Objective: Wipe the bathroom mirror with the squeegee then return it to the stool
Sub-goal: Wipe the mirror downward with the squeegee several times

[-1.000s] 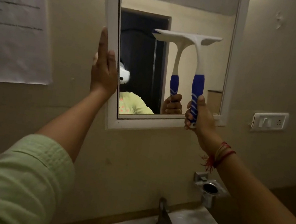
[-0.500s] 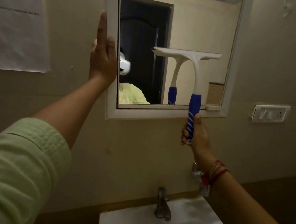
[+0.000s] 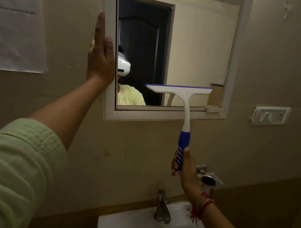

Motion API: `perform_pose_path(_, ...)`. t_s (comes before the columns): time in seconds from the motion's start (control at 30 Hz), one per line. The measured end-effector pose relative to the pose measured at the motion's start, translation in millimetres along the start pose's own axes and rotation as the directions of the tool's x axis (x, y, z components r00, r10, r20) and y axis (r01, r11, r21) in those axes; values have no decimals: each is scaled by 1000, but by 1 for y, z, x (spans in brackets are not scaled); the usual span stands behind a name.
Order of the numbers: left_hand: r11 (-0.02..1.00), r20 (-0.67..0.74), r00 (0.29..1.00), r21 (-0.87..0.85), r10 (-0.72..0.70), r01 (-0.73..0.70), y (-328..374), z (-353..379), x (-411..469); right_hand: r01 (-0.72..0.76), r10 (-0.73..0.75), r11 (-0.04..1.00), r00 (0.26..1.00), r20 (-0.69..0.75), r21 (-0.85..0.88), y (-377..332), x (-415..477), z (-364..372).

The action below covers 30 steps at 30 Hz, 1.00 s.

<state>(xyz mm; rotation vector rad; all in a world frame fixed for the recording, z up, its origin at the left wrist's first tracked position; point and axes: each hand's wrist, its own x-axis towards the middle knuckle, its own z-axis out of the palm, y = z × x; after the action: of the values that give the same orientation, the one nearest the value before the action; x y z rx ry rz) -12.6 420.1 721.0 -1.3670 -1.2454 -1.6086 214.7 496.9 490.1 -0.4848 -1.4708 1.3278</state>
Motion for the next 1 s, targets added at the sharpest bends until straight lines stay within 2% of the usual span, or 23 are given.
perform_pose_path(0.4,999,-39,999,24,21,-20,-1,2,-1,-128,127,992,990,-66,-9,20,-25,8)
perform_pose_path(0.63,999,-33,999,20,31,-31,1,1,0,-139,136,990,979,-151,-12,22,-41,-1)
perform_pose_path(0.8,1000,-44,999,3,-8,8,-1,1,-1,-36,48,998,965,-259,53,0,-39,-1)
perform_pose_path(1.0,998,-45,997,-8,-68,68,-4,2,-2,252,-240,967,942,-233,25,-111,27,2)
